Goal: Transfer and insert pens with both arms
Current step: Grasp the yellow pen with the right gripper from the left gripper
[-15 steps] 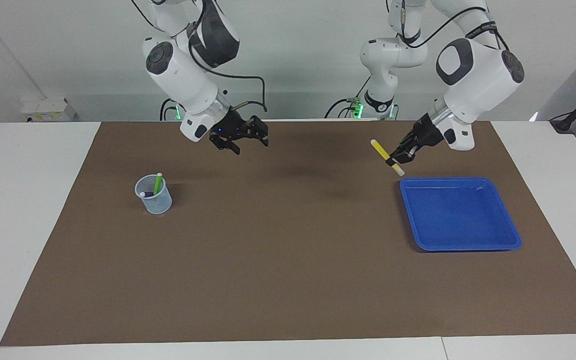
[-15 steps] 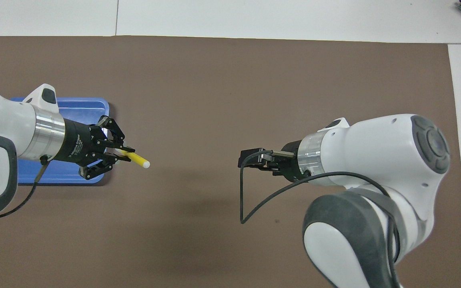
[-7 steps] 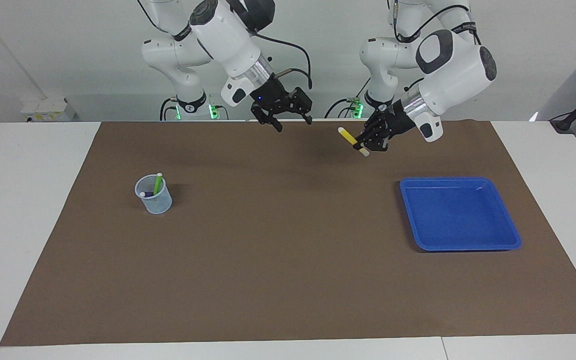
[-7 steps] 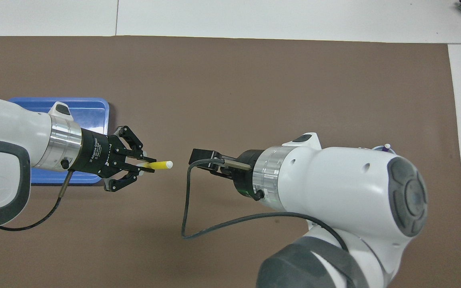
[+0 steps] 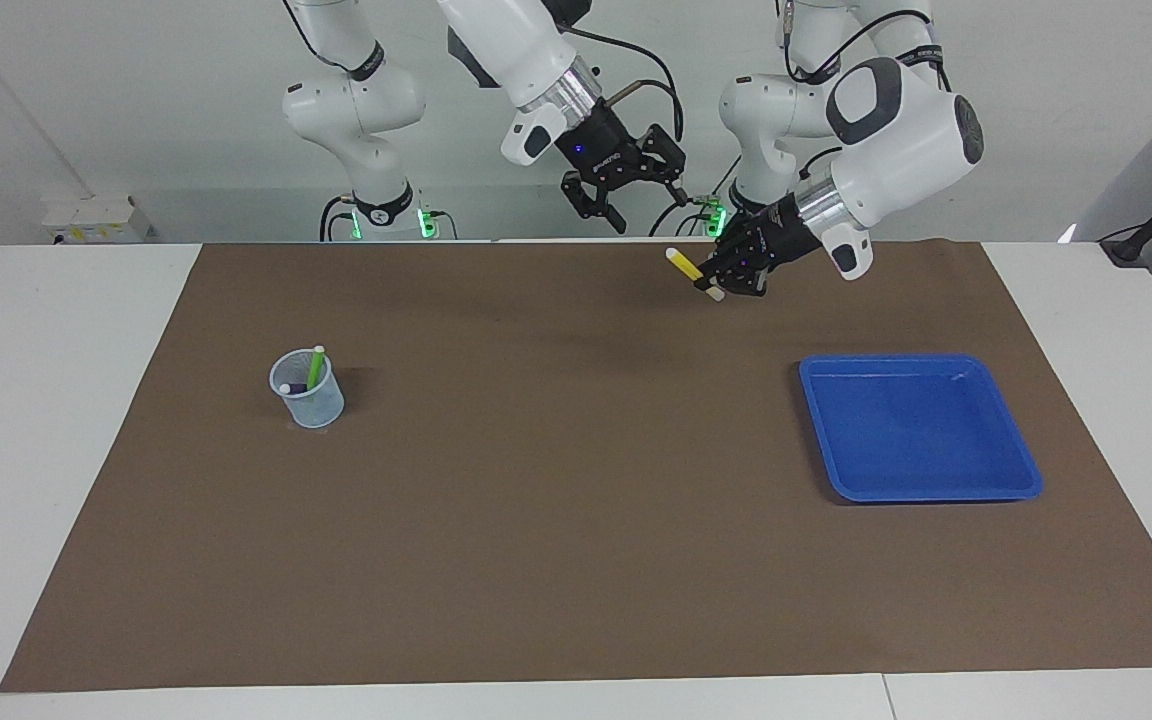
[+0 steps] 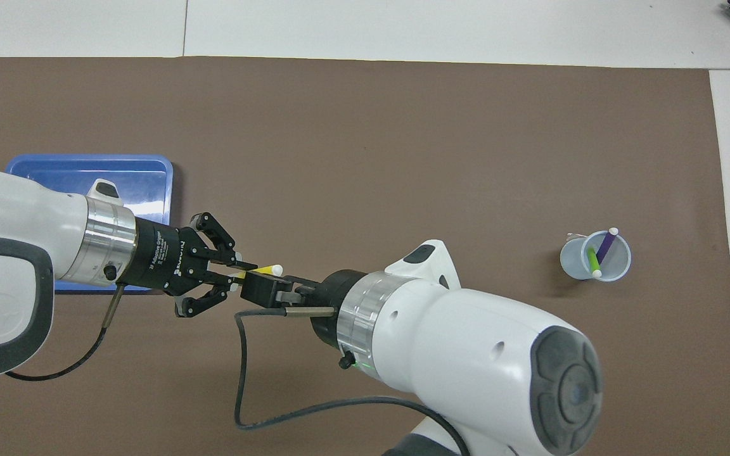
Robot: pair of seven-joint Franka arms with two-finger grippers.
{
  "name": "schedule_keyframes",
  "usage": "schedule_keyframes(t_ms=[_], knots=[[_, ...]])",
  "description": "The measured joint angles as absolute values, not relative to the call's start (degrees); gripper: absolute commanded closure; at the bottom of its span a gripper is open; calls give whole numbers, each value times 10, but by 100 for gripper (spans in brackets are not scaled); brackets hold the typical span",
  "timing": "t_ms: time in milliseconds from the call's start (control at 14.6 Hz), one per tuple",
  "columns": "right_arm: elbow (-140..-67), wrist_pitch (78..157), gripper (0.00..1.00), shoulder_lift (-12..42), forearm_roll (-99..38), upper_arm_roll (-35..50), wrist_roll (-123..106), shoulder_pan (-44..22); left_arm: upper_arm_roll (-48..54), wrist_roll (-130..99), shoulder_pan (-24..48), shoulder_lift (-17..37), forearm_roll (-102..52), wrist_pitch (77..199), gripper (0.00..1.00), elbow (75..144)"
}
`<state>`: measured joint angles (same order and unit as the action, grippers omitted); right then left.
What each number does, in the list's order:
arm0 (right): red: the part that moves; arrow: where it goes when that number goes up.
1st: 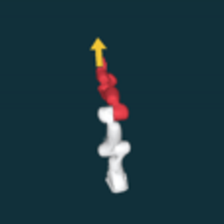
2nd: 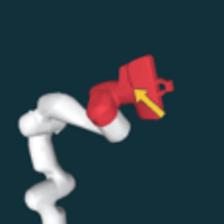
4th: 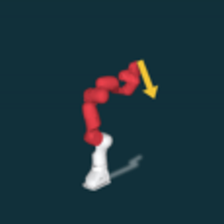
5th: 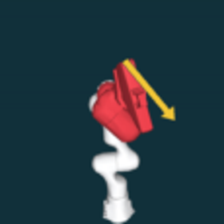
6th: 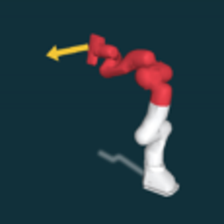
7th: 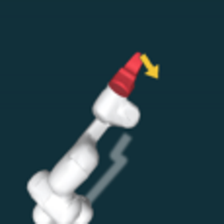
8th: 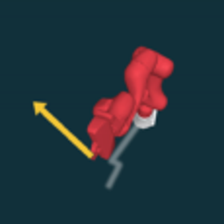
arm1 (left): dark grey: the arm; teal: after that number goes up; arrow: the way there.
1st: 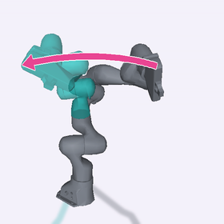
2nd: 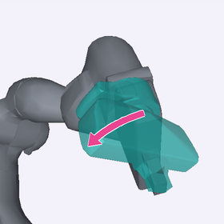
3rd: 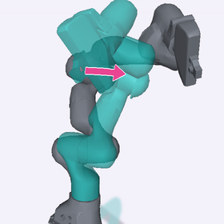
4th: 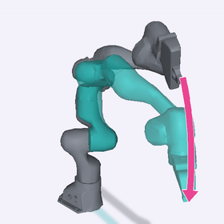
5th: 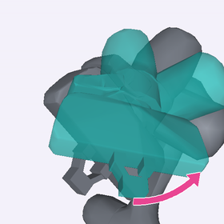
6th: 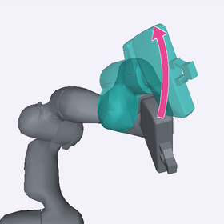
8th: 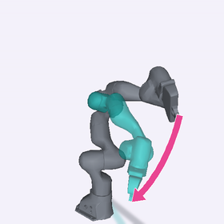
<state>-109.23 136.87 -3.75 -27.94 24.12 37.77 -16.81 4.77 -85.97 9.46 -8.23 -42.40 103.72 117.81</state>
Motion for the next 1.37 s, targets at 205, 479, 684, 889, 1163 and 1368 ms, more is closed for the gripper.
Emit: schedule_keyframes(t_ms=[205,479,684,889,1163,1368], knots=[[-1094,1407,15,-10,-255,241,375,-173,47,-862,95,-86,-427,1037,100,1182],[-1093,1422,22,6,-255,241,373,-181,44,-866,95,-86,-439,1037,100,1182],[-1091,1422,30,6,-255,241,373,-185,44,-870,95,-86,-447,1037,100,1182],[-1091,1422,39,6,-255,241,372,-185,44,-872,95,-86,-450,1035,100,1183],[-1091,1422,43,6,-255,241,372,-185,43,-873,95,-86,-454,1032,100,1184],[-1088,1422,50,6,-255,241,372,-185,42,-875,94,-87,-460,1028,100,1184]])
